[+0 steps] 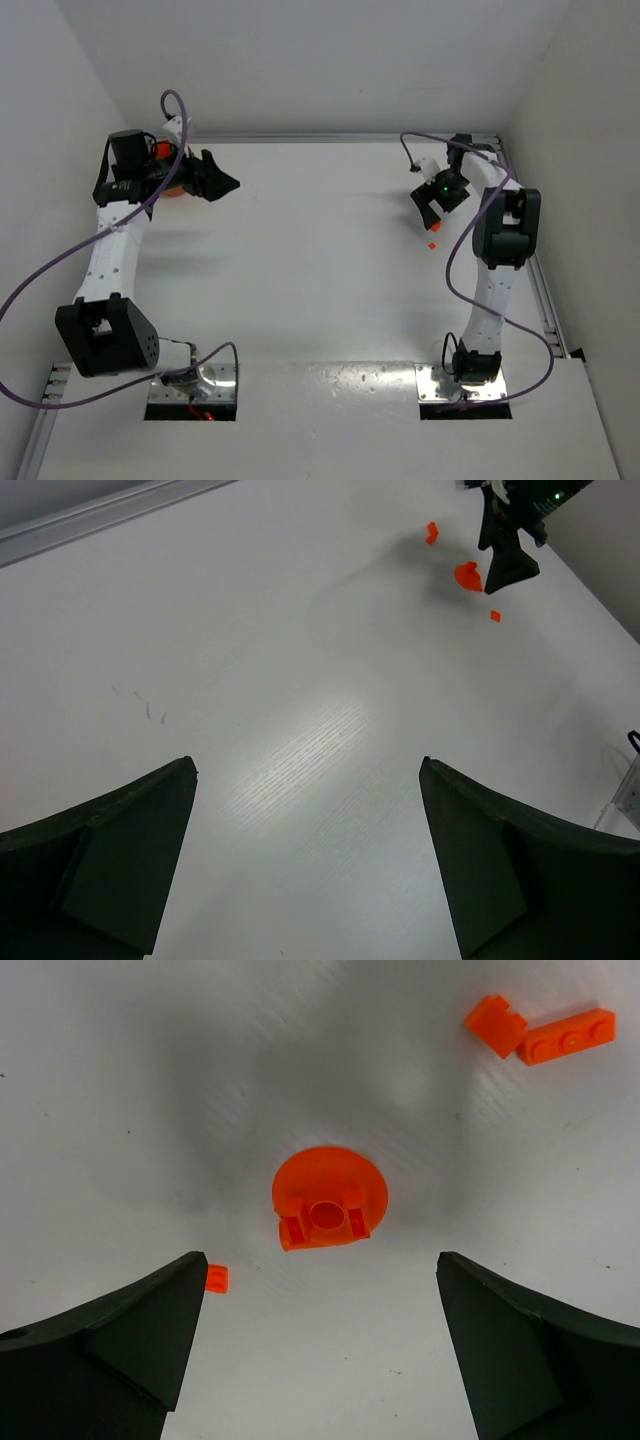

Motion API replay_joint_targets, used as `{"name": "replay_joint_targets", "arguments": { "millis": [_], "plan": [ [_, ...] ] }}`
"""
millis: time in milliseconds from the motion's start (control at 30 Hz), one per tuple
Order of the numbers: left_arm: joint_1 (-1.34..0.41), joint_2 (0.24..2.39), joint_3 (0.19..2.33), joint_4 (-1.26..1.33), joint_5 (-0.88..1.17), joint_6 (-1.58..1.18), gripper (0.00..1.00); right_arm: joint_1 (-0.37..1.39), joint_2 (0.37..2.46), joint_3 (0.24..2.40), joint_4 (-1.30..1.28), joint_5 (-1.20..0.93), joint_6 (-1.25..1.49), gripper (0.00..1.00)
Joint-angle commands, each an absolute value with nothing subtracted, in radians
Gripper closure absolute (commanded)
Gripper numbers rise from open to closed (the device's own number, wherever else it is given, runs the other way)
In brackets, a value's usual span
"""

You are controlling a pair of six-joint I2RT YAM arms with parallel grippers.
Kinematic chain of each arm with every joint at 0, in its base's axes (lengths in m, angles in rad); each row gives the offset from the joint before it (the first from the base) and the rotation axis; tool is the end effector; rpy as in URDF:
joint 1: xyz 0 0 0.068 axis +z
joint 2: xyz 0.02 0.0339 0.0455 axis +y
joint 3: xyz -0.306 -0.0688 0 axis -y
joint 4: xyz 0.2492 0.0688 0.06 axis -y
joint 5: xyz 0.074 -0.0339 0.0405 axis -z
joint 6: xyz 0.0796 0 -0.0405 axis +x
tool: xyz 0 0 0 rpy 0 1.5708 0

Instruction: Sort the legos into containers by color

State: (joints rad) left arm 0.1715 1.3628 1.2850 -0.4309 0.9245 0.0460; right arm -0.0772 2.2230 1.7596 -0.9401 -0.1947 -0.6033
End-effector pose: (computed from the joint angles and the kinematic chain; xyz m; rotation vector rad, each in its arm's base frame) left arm 0.3226 -0.0086 0.3940 0.4295 1.9034 -0.8082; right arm 0.4805 -0.0217 0.1490 -0.7807 2.8072 0.1867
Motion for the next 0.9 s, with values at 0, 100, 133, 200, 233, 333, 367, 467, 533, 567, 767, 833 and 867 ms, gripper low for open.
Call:
{"name": "replay_joint_targets", "arguments": {
  "millis": [0,100,133,200,233,333,367,467,533,567,767,833,867],
  "plan": [
    [0.169,1.374,1.305,-0.414,0.959,0.044,0.00,-0.086,2.258,1.807,-0.985,-0.225,-0.678,0.03],
    [0.169,1.374,1.305,-0.414,0.959,0.044,0.00,-0.086,2.258,1.807,-0.985,-0.216,-0.678,0.05],
    [0.169,1.374,1.305,-0.414,0.959,0.044,0.00,-0.086,2.267,1.807,-0.985,-0.216,-0.678,0.05],
    [0.169,1.384,1.305,-0.414,0.959,0.044,0.00,-0.086,2.276,1.807,-0.974,-0.216,-0.678,0.06],
    [0.169,1.384,1.315,-0.414,0.959,0.044,0.00,-0.086,2.276,1.807,-0.974,-0.216,-0.678,0.06],
    [0.169,1.384,1.315,-0.414,0.959,0.044,0.00,-0.086,2.296,1.818,-0.974,-0.216,-0.678,0.06],
    [0.169,1.393,1.315,-0.414,0.959,0.044,0.00,-0.086,2.305,1.827,-0.974,-0.216,-0.678,0.06],
    [0.169,1.393,1.315,-0.414,0.959,0.035,0.00,-0.086,2.316,1.827,-0.974,-0.216,-0.678,0.08],
    [0.169,1.393,1.315,-0.414,0.968,0.035,0.00,-0.086,2.316,1.827,-0.963,-0.216,-0.687,0.08],
    [0.169,1.402,1.315,-0.414,0.968,0.035,0.00,-0.086,2.325,1.827,-0.963,-0.216,-0.687,0.10],
    [0.169,1.411,1.324,-0.414,0.968,0.026,0.00,-0.067,2.345,1.827,-0.957,-0.196,-0.706,0.18],
    [0.169,1.411,1.324,-0.405,0.968,0.026,0.00,-0.057,2.320,1.783,-0.921,-0.183,-0.706,0.20],
    [0.169,1.420,1.324,-0.405,0.968,0.026,0.00,-0.057,2.319,1.770,-0.920,-0.172,-0.706,0.20]
  ]
}}
